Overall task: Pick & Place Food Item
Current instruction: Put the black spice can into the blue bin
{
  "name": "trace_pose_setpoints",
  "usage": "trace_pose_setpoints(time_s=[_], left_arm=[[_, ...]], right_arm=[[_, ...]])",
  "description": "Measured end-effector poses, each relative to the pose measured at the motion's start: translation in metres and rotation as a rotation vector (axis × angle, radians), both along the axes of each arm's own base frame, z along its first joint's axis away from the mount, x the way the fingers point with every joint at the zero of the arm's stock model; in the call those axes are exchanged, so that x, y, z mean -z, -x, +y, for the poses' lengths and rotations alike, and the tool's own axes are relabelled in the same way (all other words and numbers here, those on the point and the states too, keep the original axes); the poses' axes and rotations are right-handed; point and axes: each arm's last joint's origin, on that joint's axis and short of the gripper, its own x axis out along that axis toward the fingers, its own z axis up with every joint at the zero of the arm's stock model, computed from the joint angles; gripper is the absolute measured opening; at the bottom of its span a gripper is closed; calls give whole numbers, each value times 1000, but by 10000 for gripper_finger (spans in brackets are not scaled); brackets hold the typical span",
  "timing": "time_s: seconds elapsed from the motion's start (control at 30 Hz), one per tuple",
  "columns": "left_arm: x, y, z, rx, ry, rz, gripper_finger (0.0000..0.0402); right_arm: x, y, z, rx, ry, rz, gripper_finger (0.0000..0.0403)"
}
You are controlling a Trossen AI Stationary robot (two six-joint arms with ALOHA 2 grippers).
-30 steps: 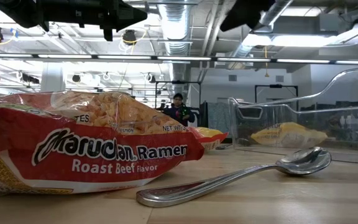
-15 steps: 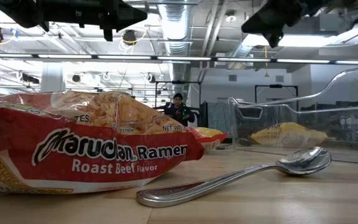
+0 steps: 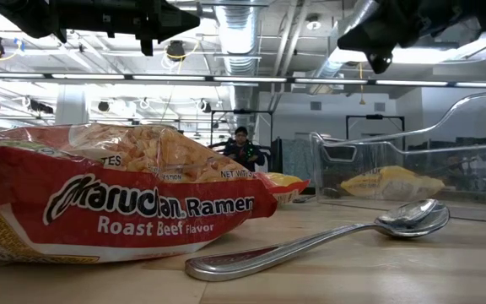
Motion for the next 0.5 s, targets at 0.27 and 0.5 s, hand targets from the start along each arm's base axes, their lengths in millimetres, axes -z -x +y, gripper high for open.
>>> trace_pose_setpoints(time_s=[0.27,0.5], left_arm=[[0,0,0,0,0,-1,0],[-2,0,1,-3,-2,-16,0]], right_arm=[[2,-1,-1,-14,129,-59,1],[2,-1,-6,62,276,-44,1]])
